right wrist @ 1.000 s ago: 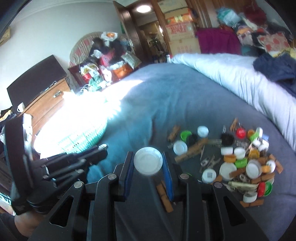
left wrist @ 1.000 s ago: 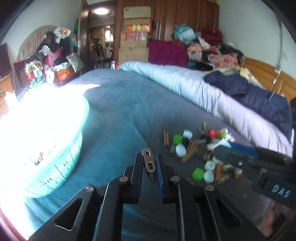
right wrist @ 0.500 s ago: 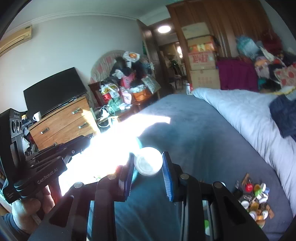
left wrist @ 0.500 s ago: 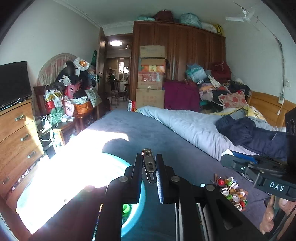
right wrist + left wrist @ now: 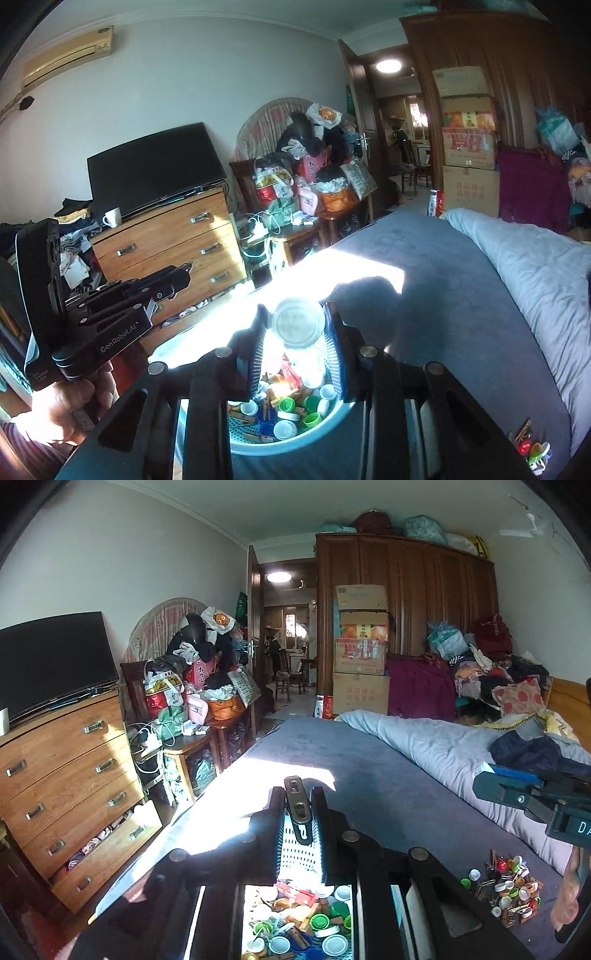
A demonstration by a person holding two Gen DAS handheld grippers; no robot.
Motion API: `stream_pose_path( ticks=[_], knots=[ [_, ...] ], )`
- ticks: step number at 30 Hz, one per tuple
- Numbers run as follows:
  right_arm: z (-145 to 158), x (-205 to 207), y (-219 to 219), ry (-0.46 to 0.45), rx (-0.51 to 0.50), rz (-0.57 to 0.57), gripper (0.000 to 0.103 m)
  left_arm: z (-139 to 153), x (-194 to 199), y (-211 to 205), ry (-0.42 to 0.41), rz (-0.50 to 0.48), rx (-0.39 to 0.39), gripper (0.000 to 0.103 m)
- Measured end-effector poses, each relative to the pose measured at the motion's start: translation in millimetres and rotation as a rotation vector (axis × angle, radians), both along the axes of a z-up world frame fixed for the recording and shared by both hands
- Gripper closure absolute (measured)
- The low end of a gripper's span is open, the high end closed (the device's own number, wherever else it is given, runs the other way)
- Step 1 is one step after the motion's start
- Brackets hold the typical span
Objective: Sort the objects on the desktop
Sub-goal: 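Carry clip and white cap over the teal basket and open both tools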
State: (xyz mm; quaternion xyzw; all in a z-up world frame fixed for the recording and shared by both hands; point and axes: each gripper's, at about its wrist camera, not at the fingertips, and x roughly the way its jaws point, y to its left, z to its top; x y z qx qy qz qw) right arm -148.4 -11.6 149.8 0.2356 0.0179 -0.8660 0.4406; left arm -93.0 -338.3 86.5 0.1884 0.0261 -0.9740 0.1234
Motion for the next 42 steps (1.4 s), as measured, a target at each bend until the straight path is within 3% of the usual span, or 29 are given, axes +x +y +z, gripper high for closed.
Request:
stream_pose_path(
  ticks=[7,11,18,36,37,39,40,42],
  knots=[
    [-15.2,-25.7,-40.3,-0.096,0.047,0.040,0.074,-27.3,-29.8,-37.0,-0.161,0.019,0.040,0.089],
    [-30.1,-34.2,-55.5,-0.155,0.090,0.061,0.074,-56.0,-55.2,-39.8,-0.278,0.002,0.073,0.088],
    [-55.0,-45.3,-69.0,-0.252,0.135,0.087,0.074,-89.2,-77.9,-35.4,-0.412,-0.033,0.107,0.089],
    [-75.3,-44.7,-87.9,-0.278,0.129,0.127,0.071,-106.7,-92.5,-33.6,-0.453,-0.033,0.084,0.088],
    [-76.6,-45.5,-87.1,-0.283,0.126,0.123,0.069,-108.5,-93.7,-33.4,-0.455,-0.034,0.084,0.080],
    [-77.8,-46.5,-85.5,-0.288,0.112,0.115,0.052,-111.1,-93.4,-33.8,-0.456,-0.020,0.070,0.068],
    [-77.7,-46.6,-83.9,-0.287,0.108,0.113,0.052,-110.9,-91.9,-33.5,-0.450,-0.009,0.063,0.062],
    [-76.7,-46.2,-79.9,-0.287,0.101,0.114,0.052,-109.1,-88.1,-34.0,-0.441,0.003,0.066,0.061]
  ],
)
